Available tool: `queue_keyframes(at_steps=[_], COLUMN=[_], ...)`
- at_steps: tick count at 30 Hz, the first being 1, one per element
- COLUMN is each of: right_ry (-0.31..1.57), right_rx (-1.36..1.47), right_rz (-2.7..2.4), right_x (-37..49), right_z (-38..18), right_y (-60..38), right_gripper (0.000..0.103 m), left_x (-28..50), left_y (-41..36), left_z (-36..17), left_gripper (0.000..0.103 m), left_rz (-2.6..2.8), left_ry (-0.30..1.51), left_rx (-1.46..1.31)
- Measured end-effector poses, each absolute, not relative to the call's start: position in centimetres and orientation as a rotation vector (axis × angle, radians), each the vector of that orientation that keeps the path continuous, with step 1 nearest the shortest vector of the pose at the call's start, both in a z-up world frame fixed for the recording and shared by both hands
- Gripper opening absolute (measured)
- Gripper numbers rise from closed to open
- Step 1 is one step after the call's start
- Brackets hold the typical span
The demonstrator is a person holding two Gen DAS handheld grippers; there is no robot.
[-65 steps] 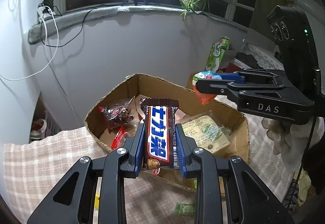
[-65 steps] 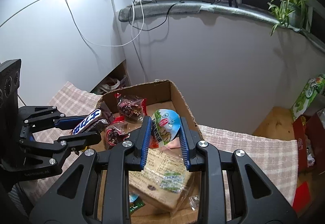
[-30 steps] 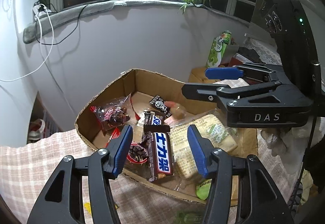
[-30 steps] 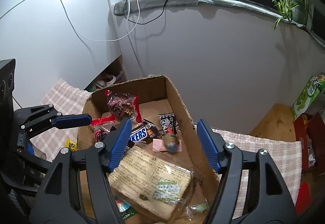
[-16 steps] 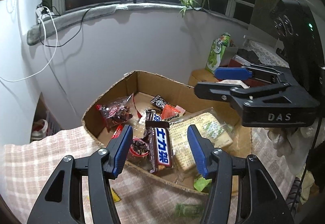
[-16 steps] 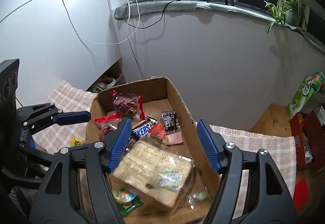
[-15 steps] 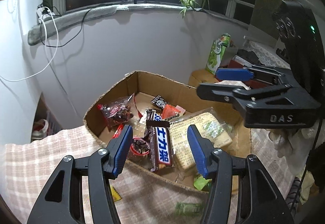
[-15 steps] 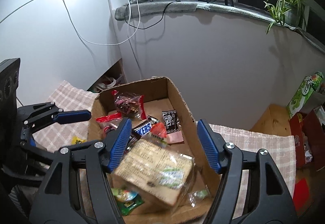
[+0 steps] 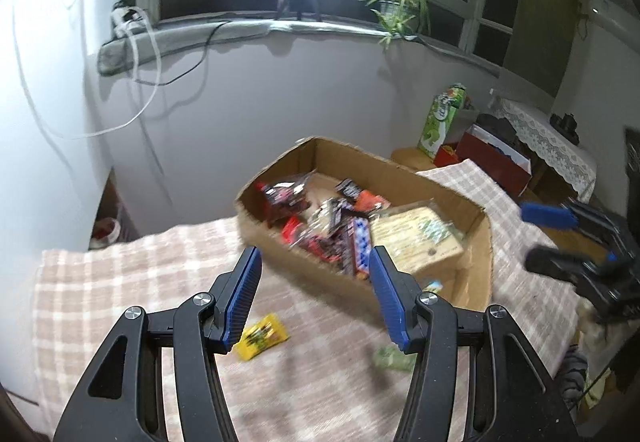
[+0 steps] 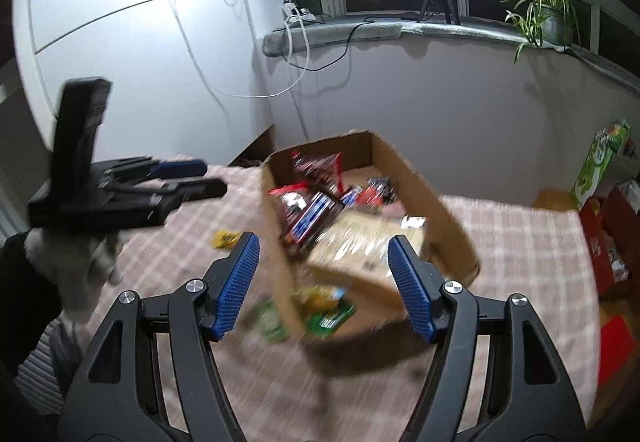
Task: Organize snacks
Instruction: 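Move the open left gripper to the yellow candy while the right gripper approaches the green candy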
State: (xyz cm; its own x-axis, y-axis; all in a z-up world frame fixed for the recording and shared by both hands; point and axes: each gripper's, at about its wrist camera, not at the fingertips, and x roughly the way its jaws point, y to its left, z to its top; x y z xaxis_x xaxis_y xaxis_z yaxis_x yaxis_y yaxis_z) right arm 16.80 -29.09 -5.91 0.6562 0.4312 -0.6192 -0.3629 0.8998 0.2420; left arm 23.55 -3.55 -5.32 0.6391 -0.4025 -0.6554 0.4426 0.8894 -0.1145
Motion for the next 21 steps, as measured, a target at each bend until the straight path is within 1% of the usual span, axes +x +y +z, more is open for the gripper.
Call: queue_keyframes(at_steps=[7,12,13,15,18,20,21], right_ry=[0.779,0.868,0.886,0.922,0.956,0.979,0.988], right_rx=[0.121,0.11,0.112,0.12,0.125,0.132,0.14], right_rz=[0.516,0.568,0.575,0.585,0.572,0.542,0.53], right_x=[12.1,11.4,11.4,11.5,11.9,12.7,12.9], right_z=[-7.9,-10.9,-11.5,-12.8,-14.1,-15.0,-15.3], right_y=[-27.5,-24.9,-24.4,-23.4,-22.5,-22.3,-22.3], right_gripper=[0.07,0.069,0.068,0.062,0.057,0.049,0.049], left_x=[22.8,22.8,22.8,22.9,23.3,23.6,23.7], left_y=[0.4,1.7,2.0,2.2,2.4,2.6,2.6], left_z=[-6.9,-8.0,-8.2,-8.5,-9.2,-9.8,-10.1], left_gripper=[0.055,0.055,0.055,0.055,0.055,0.055,0.055], left_rz=[-0.442,-0.43,-0.433,-0.438,-0.449,-0.457,-0.461], left_ry=[0.778,0.812,0.817,0.823,0.84,0.854,0.858], left_rx=[-0.002,-0.019,-0.026,-0.031,-0.028,-0.026,-0.025])
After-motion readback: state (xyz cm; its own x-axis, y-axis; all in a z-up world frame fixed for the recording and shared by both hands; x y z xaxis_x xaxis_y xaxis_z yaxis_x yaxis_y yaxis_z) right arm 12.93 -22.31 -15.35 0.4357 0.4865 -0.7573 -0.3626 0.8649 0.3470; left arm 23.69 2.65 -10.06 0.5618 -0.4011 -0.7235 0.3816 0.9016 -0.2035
